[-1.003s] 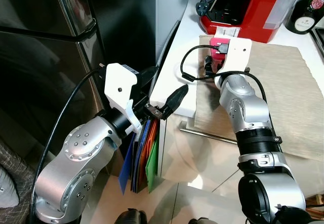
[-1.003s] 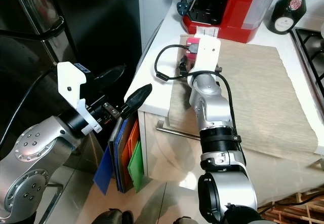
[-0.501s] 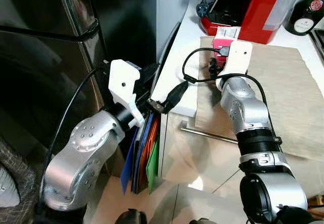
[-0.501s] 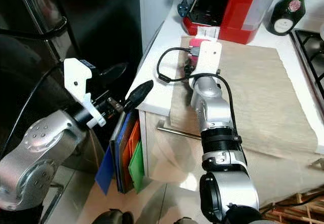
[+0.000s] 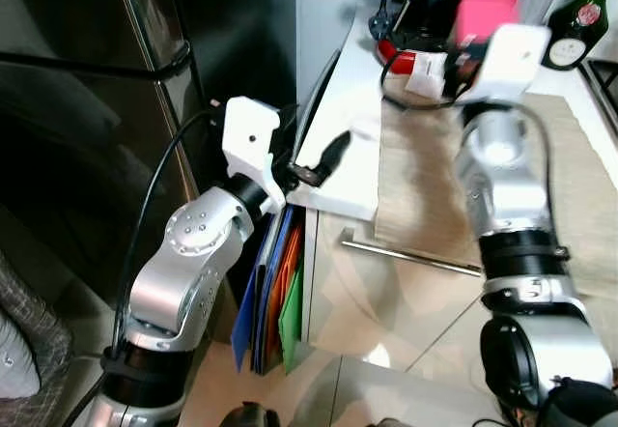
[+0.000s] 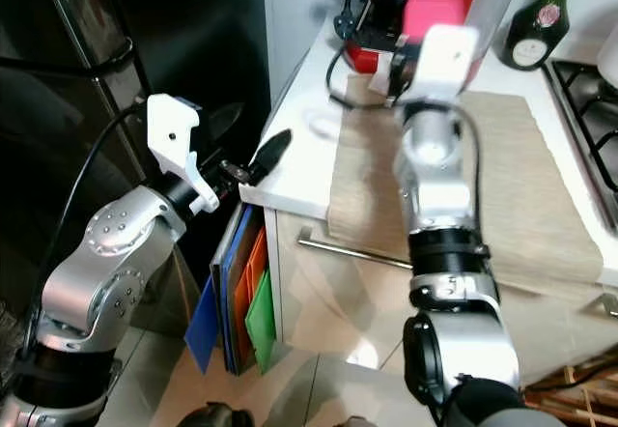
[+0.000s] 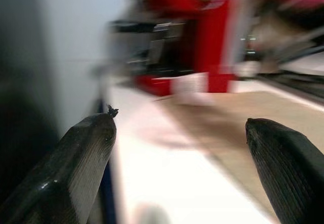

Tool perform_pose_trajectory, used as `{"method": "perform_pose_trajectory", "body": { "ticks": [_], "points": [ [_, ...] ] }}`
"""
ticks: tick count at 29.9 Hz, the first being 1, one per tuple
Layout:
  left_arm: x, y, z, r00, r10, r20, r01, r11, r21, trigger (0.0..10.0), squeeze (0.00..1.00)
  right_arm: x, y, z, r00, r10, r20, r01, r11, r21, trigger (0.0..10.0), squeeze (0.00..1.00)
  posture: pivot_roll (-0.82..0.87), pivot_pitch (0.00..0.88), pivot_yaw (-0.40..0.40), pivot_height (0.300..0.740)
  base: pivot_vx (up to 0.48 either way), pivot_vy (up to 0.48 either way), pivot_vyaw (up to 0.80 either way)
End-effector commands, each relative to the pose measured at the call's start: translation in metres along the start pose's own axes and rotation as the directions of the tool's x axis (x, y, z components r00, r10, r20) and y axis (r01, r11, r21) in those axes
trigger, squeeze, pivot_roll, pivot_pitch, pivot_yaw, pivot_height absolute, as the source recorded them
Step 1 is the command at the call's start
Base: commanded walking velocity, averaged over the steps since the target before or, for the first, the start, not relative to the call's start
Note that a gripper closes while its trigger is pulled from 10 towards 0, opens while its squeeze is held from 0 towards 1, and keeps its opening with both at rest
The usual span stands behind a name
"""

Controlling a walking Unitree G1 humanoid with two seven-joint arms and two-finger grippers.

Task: Restocking fridge

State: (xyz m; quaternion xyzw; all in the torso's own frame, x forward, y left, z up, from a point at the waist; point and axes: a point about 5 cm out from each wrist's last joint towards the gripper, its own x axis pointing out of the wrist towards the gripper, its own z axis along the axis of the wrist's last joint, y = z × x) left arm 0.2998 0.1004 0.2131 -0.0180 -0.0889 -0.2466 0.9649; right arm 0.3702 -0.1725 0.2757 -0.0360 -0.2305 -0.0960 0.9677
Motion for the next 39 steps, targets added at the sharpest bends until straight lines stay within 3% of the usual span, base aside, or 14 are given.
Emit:
{"method": "perform_pose_trajectory", "body": {
  "ticks": [1,5,6,7,10,11,12,15,20,25,26,27,28,39],
  "points": [
    [0.0,0.009,0.001,0.998,0.066,0.009,-0.066,0.998,0.013,10.0,0.0,-0.003,-0.001,0.009,0.998,0.0,0.065,0.001,1.0,-0.025,0.0,0.0,-0.03,0.0,0.037,0.74,0.0,0.0,0.0],
    [-0.002,0.025,-0.001,0.977,0.205,0.056,-0.207,0.978,0.03,10.0,0.0,-0.032,-0.019,0.013,0.98,-0.043,0.196,0.066,0.991,-0.114,0.0,0.0,-0.04,0.0,0.037,0.74,0.0,0.0,0.0],
    [-0.002,0.025,-0.001,0.977,0.205,0.056,-0.207,0.978,0.03,10.0,0.0,-0.032,-0.019,0.013,0.98,-0.043,0.196,0.066,0.991,-0.114,0.0,0.0,-0.04,0.0,0.037,0.74,0.0,0.0,0.0],
    [-0.003,0.027,-0.001,0.972,0.225,0.072,-0.227,0.974,0.017,10.0,0.0,-0.054,-0.025,0.004,0.975,-0.048,0.217,0.085,0.983,-0.165,0.0,0.0,-0.04,0.0,0.034,0.74,0.0,0.0,0.0],
    [-0.002,0.028,-0.001,0.967,0.239,0.082,-0.241,0.97,0.015,10.0,0.0,-0.073,-0.034,0.004,0.959,-0.1,0.264,0.158,0.966,-0.207,0.0,0.0,-0.04,0.0,0.038,0.74,0.0,0.0,0.0],
    [-0.002,0.028,-0.001,0.967,0.239,0.082,-0.241,0.97,0.015,10.0,0.0,-0.073,-0.034,0.004,0.959,-0.1,0.264,0.158,0.966,-0.207,0.0,0.0,-0.04,0.0,0.038,0.74,0.0,0.0,0.0],
    [-0.003,0.031,-0.003,0.962,0.262,0.081,-0.264,0.964,0.017,10.0,0.0,-0.096,-0.033,-0.01,0.976,-0.069,0.207,0.119,0.963,-0.24,0.0,0.0,-0.05,0.0,0.046,0.74,0.0,0.0,0.0],
    [-0.004,0.031,-0.004,0.96,0.266,0.087,-0.271,0.962,0.044,10.0,0.0,-0.113,-0.032,-0.029,0.994,-0.042,0.101,0.065,0.971,-0.231,0.0,0.0,-0.05,0.0,0.047,0.74,0.0,0.0,0.0],
    [-0.003,0.023,-0.008,0.969,0.229,0.091,-0.234,0.971,0.047,10.0,0.0,-0.124,-0.044,-0.048,0.997,-0.069,0.015,0.071,0.976,-0.207,0.0,0.0,-0.06,0.0,0.048,0.74,0.0,0.0,0.0],
    [0.0,0.017,-0.009,0.973,0.208,0.095,-0.212,0.977,0.035,10.0,0.0,-0.124,-0.035,-0.05,1.0,-0.022,-0.015,0.018,0.978,-0.208,0.0,0.0,-0.07,0.0,0.044,0.74,0.0,0.0,0.0],
    [0.0,0.016,-0.009,0.974,0.204,0.097,-0.208,0.978,0.032,10.0,0.0,-0.122,-0.033,-0.051,1.0,-0.013,-0.018,0.009,0.978,-0.209,4.0,0.0,-0.07,0.0,0.044,0.74,0.0,0.0,0.0],
    [0.0,0.016,-0.009,0.974,0.204,0.097,-0.208,0.978,0.032,10.0,0.0,-0.122,-0.033,-0.051,1.0,-0.013,-0.018,0.009,0.978,-0.209,4.0,0.0,-0.07,0.0,0.044,0.74,0.0,0.0,0.0],
    [0.001,0.015,-0.009,0.975,0.198,0.099,-0.201,0.979,0.027,10.0,0.0,-0.12,-0.031,-0.051,1.0,-0.007,-0.02,0.003,0.978,-0.207,10.0,0.0,-0.07,0.0,0.045,0.74,-0.27,0.0,0.0],
    [0.002,0.01,-0.005,0.982,0.148,0.117,-0.151,0.988,0.015,10.0,0.0,-0.105,-0.02,-0.05,1.0,0.024,-0.017,-0.027,0.983,-0.18,10.0,0.0,-0.06,0.0,0.044,0.74,-0.293,0.0,0.0]
  ]
}}
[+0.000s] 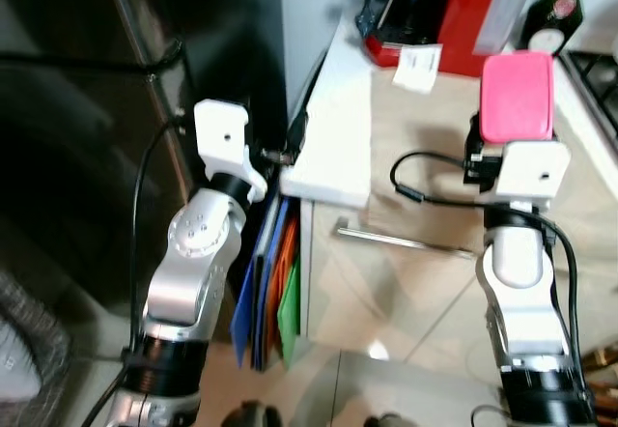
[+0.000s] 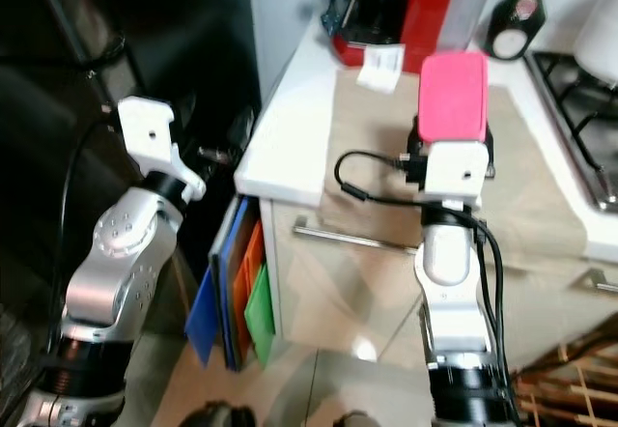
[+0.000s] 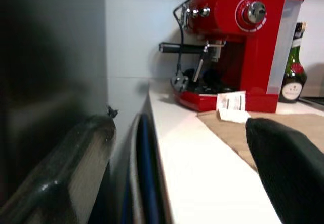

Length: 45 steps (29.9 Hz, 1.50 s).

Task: Restocking fridge

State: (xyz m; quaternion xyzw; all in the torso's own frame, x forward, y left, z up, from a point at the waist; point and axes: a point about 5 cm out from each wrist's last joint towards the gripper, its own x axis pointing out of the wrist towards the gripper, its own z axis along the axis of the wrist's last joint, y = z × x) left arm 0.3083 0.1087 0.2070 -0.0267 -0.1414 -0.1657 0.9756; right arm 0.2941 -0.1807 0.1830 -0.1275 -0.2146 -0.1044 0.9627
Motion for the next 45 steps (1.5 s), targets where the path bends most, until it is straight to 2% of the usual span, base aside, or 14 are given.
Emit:
{"method": "perform_pose_trajectory", "body": {
  "ticks": [1,32,40,45],
  "points": [
    [0.0,-0.002,0.001,1.0,-0.016,0.01,0.016,1.0,-0.001,10.0,0.0,0.003,0.002,0.0,1.0,0.001,-0.007,-0.001,1.0,0.004,10.0,0.0,-0.06,0.0,0.045,0.74,-0.304,0.0,0.0],
    [-0.003,-0.014,-0.001,0.993,-0.117,-0.005,0.117,0.993,-0.03,10.0,0.0,0.0,0.004,-0.008,0.999,0.016,-0.05,-0.017,1.0,-0.009,10.0,0.0,-0.07,0.0,0.053,0.74,-0.304,0.0,0.0],
    [-0.006,-0.015,0.003,0.987,-0.161,0.026,0.163,0.985,-0.063,10.0,0.0,-0.003,0.003,-0.013,0.997,0.014,-0.076,-0.016,1.0,-0.016,10.0,0.0,-0.08,0.0,0.057,0.74,0.0,-0.094,0.0],
    [-0.01,-0.027,0.007,0.968,-0.245,0.053,0.247,0.969,-0.027,10.0,0.0,-0.003,0.003,-0.014,0.997,0.023,-0.079,-0.025,0.999,-0.022,10.0,0.0,-0.08,0.0,0.055,0.74,0.0,-0.47,0.0]
  ]
}}
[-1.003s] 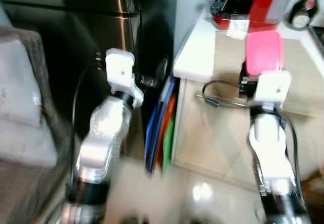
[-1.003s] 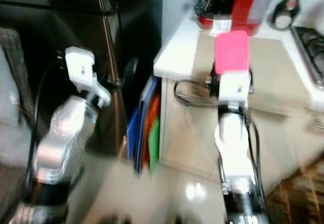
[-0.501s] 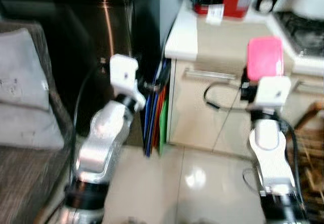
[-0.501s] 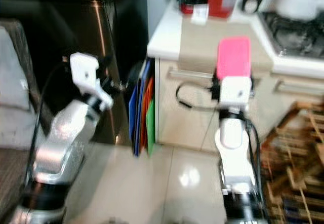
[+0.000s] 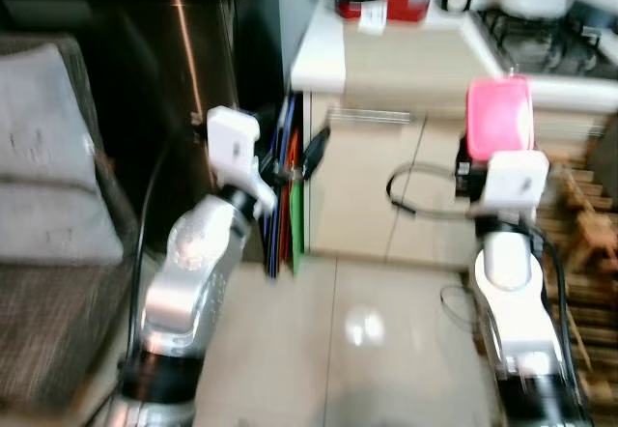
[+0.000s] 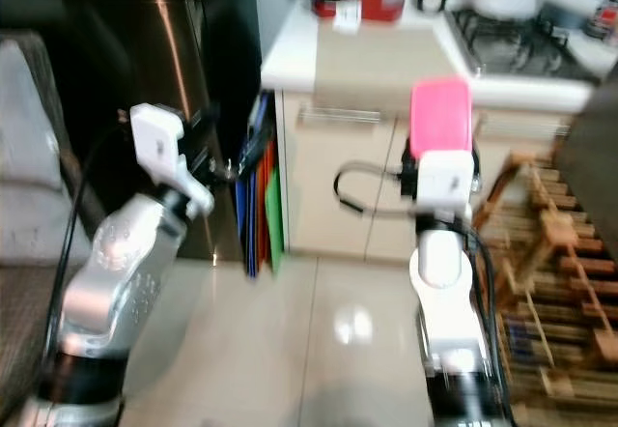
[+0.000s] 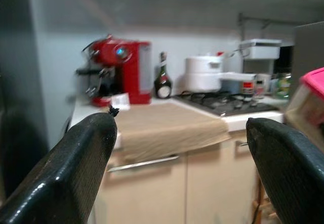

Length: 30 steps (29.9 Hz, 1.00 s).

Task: Restocking fridge

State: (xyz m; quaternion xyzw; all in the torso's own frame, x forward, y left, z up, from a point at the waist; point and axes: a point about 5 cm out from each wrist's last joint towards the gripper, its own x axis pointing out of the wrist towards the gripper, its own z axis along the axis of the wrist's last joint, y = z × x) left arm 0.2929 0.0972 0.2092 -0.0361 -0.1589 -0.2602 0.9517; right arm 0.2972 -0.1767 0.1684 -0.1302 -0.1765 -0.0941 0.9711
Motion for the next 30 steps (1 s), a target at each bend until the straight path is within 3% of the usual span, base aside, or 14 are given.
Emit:
{"method": "perform_pose_trajectory", "body": {
  "ticks": [1,17,30],
  "points": [
    [0.0017,-0.0154,0.0025,0.996,-0.089,0.017,0.089,0.996,0.021,10.0,0.0,0.0017,-0.0047,-0.0023,1.0,-0.005,-0.009,0.005,1.0,-0.021,10.0,0.0,-0.08,0.0,0.058,0.74,0.0,-0.465,0.0],
    [0.0016,-0.0111,0.0052,0.995,-0.096,0.027,0.096,0.995,-0.001,10.0,0.0,-0.0002,-0.0054,-0.0074,1.0,-0.001,-0.025,0.0,0.999,-0.036,10.0,0.0,-0.09,0.0,0.069,0.74,0.03,-0.455,0.0],
    [-0.0013,-0.0066,0.0013,0.997,-0.071,0.016,0.072,0.997,-0.024,10.0,0.0,-0.0026,-0.0028,-0.0092,0.999,0.027,-0.03,-0.028,0.999,-0.044,10.0,0.0,-0.09,0.0,0.066,0.74,0.0,0.0,0.0]
  ]
}}
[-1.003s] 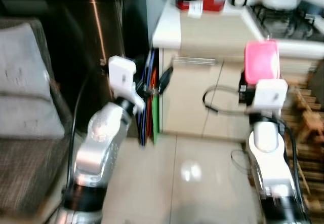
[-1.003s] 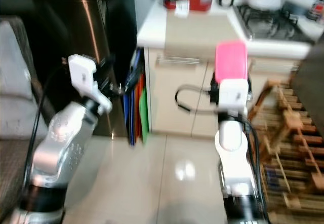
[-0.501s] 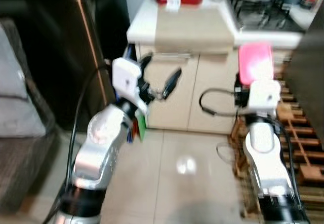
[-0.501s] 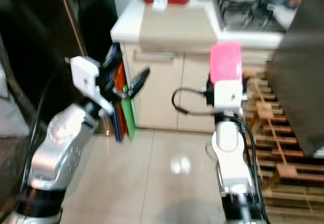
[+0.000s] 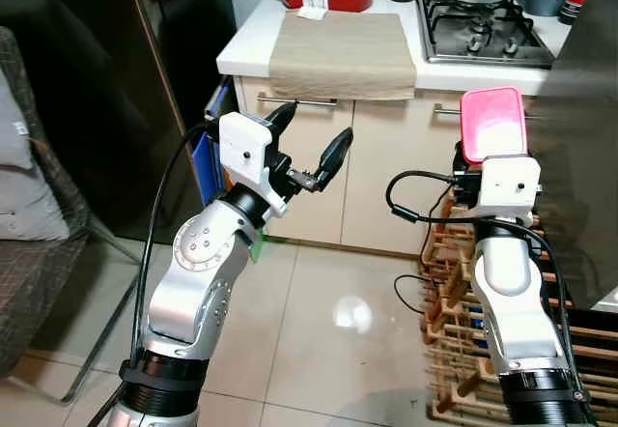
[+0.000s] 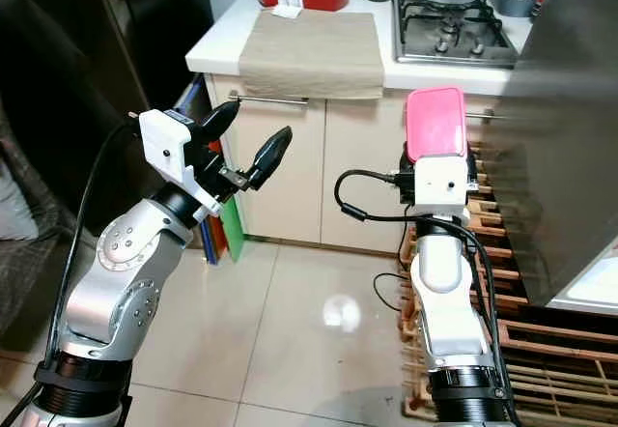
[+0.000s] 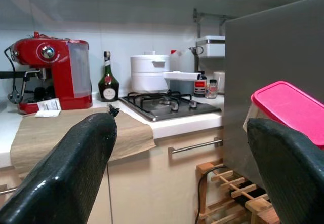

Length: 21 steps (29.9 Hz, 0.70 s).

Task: Restocking fridge

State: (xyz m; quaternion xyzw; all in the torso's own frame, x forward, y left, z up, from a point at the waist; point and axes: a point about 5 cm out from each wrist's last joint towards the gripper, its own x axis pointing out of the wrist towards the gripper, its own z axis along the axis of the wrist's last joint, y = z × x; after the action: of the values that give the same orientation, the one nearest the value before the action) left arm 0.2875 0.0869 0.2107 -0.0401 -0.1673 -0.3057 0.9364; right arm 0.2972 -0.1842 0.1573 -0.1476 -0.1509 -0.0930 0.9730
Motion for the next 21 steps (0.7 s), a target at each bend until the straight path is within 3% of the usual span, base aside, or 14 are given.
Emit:
{"method": "perform_pose_trajectory", "body": {
  "ticks": [1,8,21],
  "points": [
    [-0.0032,0.0047,0.0002,1.0,0.022,-0.003,-0.022,1.0,-0.016,10.0,0.0,0.0002,0.0018,0.0026,1.0,0.012,0.015,-0.012,1.0,-0.006,10.0,0.0,-0.09,0.0,0.065,0.74,0.0,-0.469,0.0],
    [-0.0044,0.0042,0.0,1.0,0.021,-0.005,-0.022,0.999,-0.03,10.0,0.0,-0.0011,0.0022,-0.0005,1.0,0.015,-0.003,-0.015,1.0,-0.003,10.0,0.0,-0.09,0.0,0.063,0.74,0.0,-0.478,0.0],
    [-0.0047,0.0051,0.0001,1.0,0.021,-0.001,-0.021,0.999,-0.032,10.0,0.0,-0.0013,0.0022,-0.0025,1.0,0.016,-0.014,-0.016,1.0,-0.012,10.0,0.0,-0.09,0.0,0.064,0.74,0.0,0.0,0.0]
  ]
}}
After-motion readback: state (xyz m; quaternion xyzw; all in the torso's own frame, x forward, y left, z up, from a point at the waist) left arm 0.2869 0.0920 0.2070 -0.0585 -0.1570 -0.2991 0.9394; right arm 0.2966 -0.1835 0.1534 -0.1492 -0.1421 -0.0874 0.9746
